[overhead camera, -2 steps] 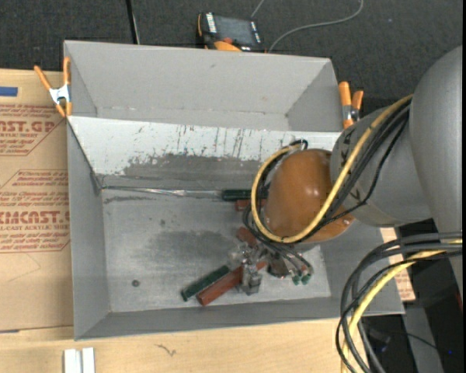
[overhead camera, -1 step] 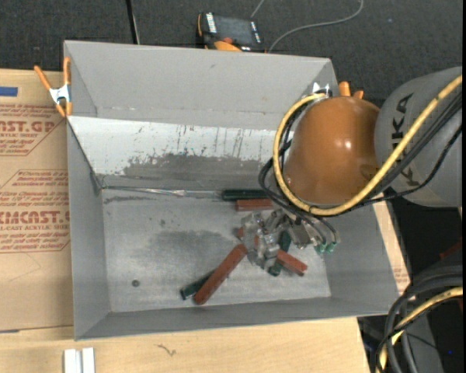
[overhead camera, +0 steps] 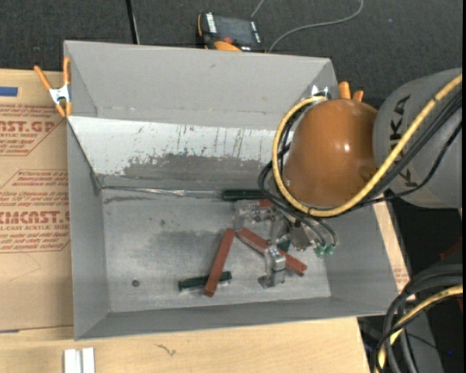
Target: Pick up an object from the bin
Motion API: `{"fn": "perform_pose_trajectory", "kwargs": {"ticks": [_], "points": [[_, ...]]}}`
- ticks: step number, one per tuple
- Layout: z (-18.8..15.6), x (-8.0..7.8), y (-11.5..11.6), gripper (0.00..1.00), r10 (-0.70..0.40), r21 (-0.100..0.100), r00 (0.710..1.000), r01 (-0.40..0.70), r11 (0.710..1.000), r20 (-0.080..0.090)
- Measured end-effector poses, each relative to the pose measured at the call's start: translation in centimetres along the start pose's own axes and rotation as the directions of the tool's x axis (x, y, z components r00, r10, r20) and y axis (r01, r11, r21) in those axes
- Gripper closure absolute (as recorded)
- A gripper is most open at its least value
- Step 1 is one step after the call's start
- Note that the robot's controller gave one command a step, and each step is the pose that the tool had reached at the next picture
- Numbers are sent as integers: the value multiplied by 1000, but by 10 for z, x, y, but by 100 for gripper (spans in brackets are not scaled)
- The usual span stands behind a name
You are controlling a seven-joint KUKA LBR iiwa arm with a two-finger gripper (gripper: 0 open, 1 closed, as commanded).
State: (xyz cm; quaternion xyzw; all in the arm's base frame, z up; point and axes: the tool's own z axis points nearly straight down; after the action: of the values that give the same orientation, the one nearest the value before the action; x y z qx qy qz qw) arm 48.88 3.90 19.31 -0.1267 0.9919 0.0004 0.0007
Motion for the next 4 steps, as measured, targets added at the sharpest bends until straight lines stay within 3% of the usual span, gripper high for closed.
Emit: {"fn": "perform_pose_trajectory", "kwargs": {"ticks": [1, 2, 3, 4], "points": [[127, -57, -6, 0, -22, -1, 1000, 22, 1000, -4], [124, -60, -18, 0, -93, 0, 996, 93, 996, 0], [123, -60, -18, 100, -92, 0, 996, 92, 996, 1], [124, -12, -54, 100, -54, -1, 999, 54, 999, -5]]}}
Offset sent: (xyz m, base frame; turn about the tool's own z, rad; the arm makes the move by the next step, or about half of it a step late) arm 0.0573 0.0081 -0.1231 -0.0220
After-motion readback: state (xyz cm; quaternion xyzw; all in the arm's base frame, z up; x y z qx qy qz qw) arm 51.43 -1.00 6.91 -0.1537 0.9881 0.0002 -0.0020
